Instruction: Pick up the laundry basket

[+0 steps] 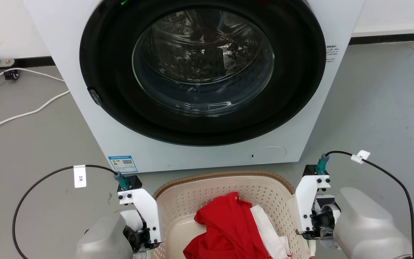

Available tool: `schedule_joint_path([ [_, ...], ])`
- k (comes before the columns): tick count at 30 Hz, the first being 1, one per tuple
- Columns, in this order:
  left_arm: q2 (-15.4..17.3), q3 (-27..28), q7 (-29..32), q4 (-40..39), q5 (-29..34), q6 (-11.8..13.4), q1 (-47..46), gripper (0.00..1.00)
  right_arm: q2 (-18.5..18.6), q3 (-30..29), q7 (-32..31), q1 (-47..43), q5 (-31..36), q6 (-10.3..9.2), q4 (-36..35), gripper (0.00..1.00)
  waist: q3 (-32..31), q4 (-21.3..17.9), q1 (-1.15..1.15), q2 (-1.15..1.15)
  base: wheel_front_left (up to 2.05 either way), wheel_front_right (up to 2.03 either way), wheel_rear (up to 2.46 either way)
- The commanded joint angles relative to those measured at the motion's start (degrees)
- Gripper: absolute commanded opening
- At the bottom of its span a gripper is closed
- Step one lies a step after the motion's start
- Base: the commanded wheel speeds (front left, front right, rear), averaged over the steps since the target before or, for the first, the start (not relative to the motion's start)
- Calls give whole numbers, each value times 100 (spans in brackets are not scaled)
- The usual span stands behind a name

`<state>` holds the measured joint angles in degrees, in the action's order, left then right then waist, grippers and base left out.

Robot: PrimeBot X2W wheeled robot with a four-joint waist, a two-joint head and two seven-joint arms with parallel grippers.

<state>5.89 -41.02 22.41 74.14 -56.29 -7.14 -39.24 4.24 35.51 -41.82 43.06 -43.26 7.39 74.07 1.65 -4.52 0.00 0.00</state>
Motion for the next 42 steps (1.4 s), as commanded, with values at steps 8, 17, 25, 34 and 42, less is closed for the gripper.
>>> schedule_joint_path([
  [8, -71, -20, -30, -50, -58, -63, 39, 0, -119, -32, 38, -34, 32, 19, -38, 0, 16, 3, 0, 0, 0, 0, 0],
  [17, -58, -33, -35, -49, -85, -53, 66, 0, -119, -50, 33, -61, 26, 19, -38, 0, 4, 14, 0, 0, 0, 0, 0],
  [25, -59, -43, -48, -49, -101, -50, 84, 0, -124, -60, 21, -76, 36, 19, -38, 0, -6, 19, 0, 0, 0, 0, 0],
  [34, -60, -59, -53, -49, -127, -51, 95, 0, -132, -75, 23, -91, 51, 19, -38, 0, -23, 20, 0, 0, 0, 0, 0],
  [42, -57, -80, -62, -49, -142, -52, 72, 0, -136, -102, 32, -72, 82, 19, -38, 0, 1, 20, 0, 0, 0, 0, 0],
])
